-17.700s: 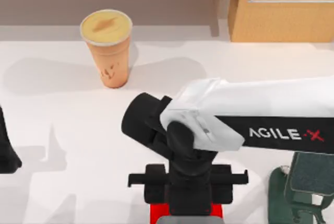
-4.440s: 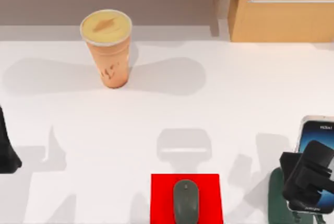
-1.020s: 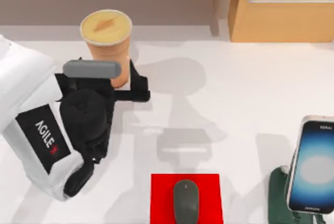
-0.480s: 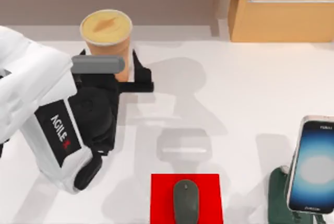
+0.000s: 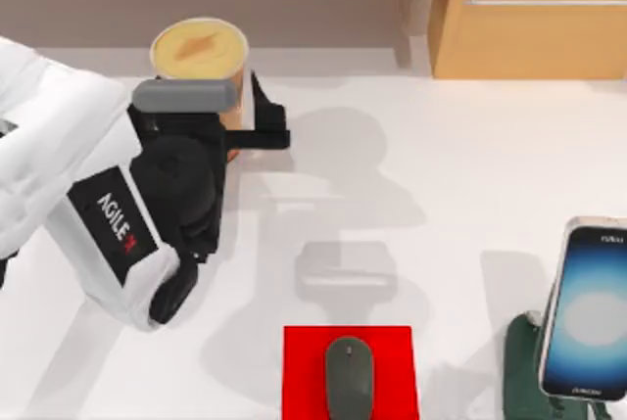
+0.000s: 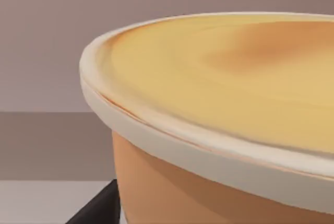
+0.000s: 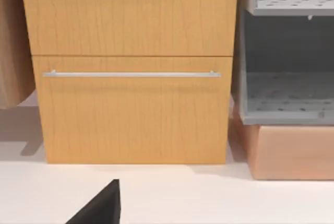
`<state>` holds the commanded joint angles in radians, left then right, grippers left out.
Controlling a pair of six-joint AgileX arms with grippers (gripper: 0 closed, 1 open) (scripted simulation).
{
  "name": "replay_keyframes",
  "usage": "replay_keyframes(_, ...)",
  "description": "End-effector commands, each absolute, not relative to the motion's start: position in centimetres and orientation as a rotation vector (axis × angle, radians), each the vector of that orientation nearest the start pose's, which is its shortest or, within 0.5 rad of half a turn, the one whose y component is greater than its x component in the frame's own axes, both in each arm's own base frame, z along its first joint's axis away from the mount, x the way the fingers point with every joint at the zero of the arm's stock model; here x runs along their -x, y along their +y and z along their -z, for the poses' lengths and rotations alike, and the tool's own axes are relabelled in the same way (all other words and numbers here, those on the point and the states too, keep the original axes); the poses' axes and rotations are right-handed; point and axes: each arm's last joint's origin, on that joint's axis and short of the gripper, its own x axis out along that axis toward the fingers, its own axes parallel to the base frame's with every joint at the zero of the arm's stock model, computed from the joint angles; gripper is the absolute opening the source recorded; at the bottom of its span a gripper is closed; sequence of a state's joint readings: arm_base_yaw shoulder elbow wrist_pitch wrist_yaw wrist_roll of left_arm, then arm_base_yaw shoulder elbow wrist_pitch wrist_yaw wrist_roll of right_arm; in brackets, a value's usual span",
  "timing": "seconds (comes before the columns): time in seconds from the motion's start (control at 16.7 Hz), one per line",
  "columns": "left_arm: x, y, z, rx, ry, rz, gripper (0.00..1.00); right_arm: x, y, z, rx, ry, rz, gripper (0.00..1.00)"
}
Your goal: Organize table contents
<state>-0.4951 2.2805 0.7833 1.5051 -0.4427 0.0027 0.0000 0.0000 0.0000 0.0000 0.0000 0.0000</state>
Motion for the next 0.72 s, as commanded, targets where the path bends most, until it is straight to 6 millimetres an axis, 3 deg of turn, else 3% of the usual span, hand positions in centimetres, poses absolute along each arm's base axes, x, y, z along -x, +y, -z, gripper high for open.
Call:
replay_keyframes(0.24,-33.56,-16.13,-5.98,0.011,-0.001,0.026,1.0,-10.57,-0.12,-16.0,0.0,0.0,0.0,1.0)
replay_keyframes(0.72,-33.56,-16.13,-5.98,0.011,-0.001,0.026,0.4,-10.57,-0.12,-16.0,0.0,0.0,0.0,1.0)
